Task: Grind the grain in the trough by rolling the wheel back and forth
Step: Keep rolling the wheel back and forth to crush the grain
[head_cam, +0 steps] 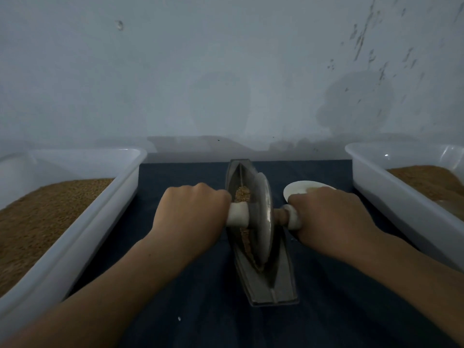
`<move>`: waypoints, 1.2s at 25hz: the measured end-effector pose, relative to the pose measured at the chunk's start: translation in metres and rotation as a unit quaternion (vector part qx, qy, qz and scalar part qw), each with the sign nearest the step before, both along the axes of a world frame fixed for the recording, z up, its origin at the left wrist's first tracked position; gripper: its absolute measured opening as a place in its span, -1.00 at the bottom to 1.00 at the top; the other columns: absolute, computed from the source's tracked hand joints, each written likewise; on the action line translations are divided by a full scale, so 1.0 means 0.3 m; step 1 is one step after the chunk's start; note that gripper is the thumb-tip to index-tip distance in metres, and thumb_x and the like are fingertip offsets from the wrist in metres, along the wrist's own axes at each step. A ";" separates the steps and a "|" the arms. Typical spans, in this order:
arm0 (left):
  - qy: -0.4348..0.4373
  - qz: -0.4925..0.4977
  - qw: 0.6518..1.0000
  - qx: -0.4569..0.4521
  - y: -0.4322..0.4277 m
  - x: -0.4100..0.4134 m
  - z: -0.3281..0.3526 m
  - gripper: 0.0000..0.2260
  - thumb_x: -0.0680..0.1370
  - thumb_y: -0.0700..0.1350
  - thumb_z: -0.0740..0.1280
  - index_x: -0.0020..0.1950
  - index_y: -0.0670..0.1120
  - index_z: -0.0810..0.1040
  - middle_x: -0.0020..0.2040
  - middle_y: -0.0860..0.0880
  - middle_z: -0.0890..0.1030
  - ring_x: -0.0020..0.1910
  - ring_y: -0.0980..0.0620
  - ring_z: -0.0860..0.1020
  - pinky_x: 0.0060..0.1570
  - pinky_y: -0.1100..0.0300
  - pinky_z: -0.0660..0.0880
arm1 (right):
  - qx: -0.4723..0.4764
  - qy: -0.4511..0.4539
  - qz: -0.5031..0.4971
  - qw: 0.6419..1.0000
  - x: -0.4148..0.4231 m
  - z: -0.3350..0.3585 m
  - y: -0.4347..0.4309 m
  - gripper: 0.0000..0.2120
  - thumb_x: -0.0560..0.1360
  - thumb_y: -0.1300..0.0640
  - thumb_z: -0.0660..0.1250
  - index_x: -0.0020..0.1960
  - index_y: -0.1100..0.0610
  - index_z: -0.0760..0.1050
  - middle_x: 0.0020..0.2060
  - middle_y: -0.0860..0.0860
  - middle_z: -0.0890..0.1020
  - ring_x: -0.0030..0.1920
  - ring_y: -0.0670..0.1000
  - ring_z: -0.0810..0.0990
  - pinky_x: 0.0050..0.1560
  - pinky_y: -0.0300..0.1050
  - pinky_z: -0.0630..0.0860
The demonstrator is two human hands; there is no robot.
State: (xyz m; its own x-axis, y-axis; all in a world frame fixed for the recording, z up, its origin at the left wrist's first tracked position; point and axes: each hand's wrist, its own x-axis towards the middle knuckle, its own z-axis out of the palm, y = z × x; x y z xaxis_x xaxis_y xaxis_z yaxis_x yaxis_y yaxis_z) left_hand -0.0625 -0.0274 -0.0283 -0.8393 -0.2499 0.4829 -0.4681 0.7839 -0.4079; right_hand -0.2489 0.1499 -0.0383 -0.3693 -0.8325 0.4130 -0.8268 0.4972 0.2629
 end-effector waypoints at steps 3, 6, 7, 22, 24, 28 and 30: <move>-0.010 0.033 0.999 0.021 -0.053 -0.072 -0.015 -0.75 0.42 -0.02 0.41 -0.20 0.08 0.32 -0.40 0.06 0.22 -0.45 0.00 0.29 -0.48 0.18 0.09 | -0.008 -0.020 -0.016 1.000 -0.038 0.003 -0.064 -0.70 0.35 -0.08 0.35 -0.37 -0.05 0.25 -0.43 -0.11 0.42 -0.44 -0.09 0.38 -0.47 -0.20 0.15; 0.004 0.064 0.995 0.071 -0.140 -0.179 0.011 -0.94 0.51 -0.05 0.34 -0.06 0.03 0.48 -0.29 0.03 0.38 -0.32 -0.05 0.41 -0.34 0.10 0.31 | -0.003 -0.049 -0.018 0.999 -0.099 0.057 -0.205 -0.77 0.43 -0.09 0.36 -0.28 -0.05 0.36 -0.33 -0.07 0.51 -0.31 0.06 0.51 -0.33 -0.12 0.35; 0.001 0.072 0.993 0.089 -0.158 -0.200 0.029 -0.94 0.52 -0.06 0.32 -0.02 0.03 0.52 -0.24 0.01 0.45 -0.28 -0.06 0.46 -0.31 0.09 0.35 | 0.001 -0.059 -0.020 0.998 -0.111 0.076 -0.241 -0.79 0.45 -0.09 0.35 -0.26 -0.05 0.38 -0.32 -0.06 0.50 -0.30 0.07 0.51 -0.30 -0.11 0.37; 0.010 0.069 0.993 0.095 -0.145 -0.179 0.006 -0.93 0.50 -0.04 0.34 -0.03 0.05 0.54 -0.27 0.03 0.41 -0.33 -0.03 0.42 -0.32 0.10 0.33 | 0.013 -0.052 -0.020 0.998 -0.099 0.079 -0.225 -0.80 0.46 -0.08 0.35 -0.27 -0.05 0.41 -0.32 -0.07 0.51 -0.31 0.03 0.50 -0.34 -0.13 0.36; -0.011 0.082 0.990 0.110 -0.155 -0.210 0.046 -0.88 0.51 -0.06 0.33 0.03 0.05 0.57 -0.18 -0.01 0.51 -0.23 -0.07 0.51 -0.28 0.08 0.37 | 0.024 -0.073 -0.033 0.996 -0.114 0.097 -0.260 -0.83 0.48 -0.07 0.34 -0.23 -0.04 0.46 -0.25 -0.04 0.57 -0.25 0.05 0.54 -0.28 -0.11 0.42; -0.012 0.052 0.996 0.070 -0.050 -0.096 0.021 -0.91 0.46 0.00 0.39 -0.10 0.08 0.50 -0.34 0.07 0.32 -0.37 -0.01 0.37 -0.37 0.11 0.27 | 0.016 -0.074 -0.014 0.997 -0.048 0.040 -0.102 -0.75 0.42 -0.07 0.37 -0.31 -0.06 0.34 -0.32 -0.10 0.51 -0.36 -0.08 0.44 -0.42 -0.17 0.27; -0.007 0.028 0.998 0.049 -0.014 -0.022 0.001 -0.77 0.39 0.03 0.42 -0.22 0.13 0.34 -0.40 0.10 0.19 -0.48 0.06 0.21 -0.46 0.19 0.11 | -0.010 -0.006 0.001 1.000 0.002 0.015 -0.020 -0.64 0.29 -0.08 0.40 -0.40 -0.08 0.19 -0.46 -0.12 0.37 -0.48 -0.19 0.26 -0.50 -0.23 0.04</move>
